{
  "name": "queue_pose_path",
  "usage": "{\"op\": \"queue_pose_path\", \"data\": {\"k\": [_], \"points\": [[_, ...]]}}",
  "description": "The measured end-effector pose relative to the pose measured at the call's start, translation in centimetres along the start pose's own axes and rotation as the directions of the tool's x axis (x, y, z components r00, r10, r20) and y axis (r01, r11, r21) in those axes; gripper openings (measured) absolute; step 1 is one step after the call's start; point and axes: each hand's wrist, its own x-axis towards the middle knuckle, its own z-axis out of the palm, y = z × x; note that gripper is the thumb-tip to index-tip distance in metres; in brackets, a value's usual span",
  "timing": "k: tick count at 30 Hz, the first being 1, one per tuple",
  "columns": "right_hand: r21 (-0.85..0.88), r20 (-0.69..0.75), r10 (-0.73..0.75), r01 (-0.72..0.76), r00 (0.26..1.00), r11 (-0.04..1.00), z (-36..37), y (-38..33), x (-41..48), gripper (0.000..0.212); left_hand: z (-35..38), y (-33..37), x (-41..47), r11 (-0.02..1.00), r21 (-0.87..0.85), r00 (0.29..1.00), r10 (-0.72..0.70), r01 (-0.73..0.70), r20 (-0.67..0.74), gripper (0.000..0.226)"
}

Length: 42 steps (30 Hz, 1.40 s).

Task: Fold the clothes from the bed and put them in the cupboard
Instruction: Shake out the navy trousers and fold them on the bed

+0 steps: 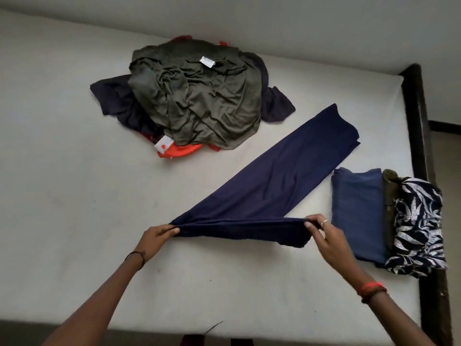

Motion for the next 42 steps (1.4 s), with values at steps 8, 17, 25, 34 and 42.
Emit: {"op": "queue_pose_path", "data": {"k": [8, 17, 25, 34, 42], "points": [[0.041, 0.167, -0.022, 0.015, 0.986, 0.999, -0.8, -3.5, 14.6, 0.009, -0.4, 0.3, 0.5, 0.997, -0.067, 0.993, -0.054, 0.047, -0.106, 0.017], [-0.109, 0.228, 0.049, -0.025, 0.973, 0.994, 4.4, -2.9, 23.5, 0.005, -0.7, -0.3, 1.1, 0.994, -0.09, 0.989, -0.079, 0.068, -0.126, 0.017], [-0.088, -0.234, 0.002, -0.023, 0.972, 0.996, 8.6, -5.4, 19.2, 0.025, 0.1, 0.1, 1.8, 0.978, 0.189, 0.943, 0.147, -0.092, -0.299, 0.029], [-0.456, 0.313, -0.386, 0.494, 0.868, 0.74, 23.3, -7.2, 3.1, 0.089, -1.8, 3.8, 5.5, 0.87, 0.492, 0.969, -0.144, 0.026, 0.202, 0.028], [-0.504, 0.244, -0.322, 0.403, 0.915, 0.764, 25.9, -9.8, 2.8, 0.058, -3.1, 5.6, 4.1, 0.934, 0.356, 0.934, -0.145, 0.021, 0.326, 0.027]]}}
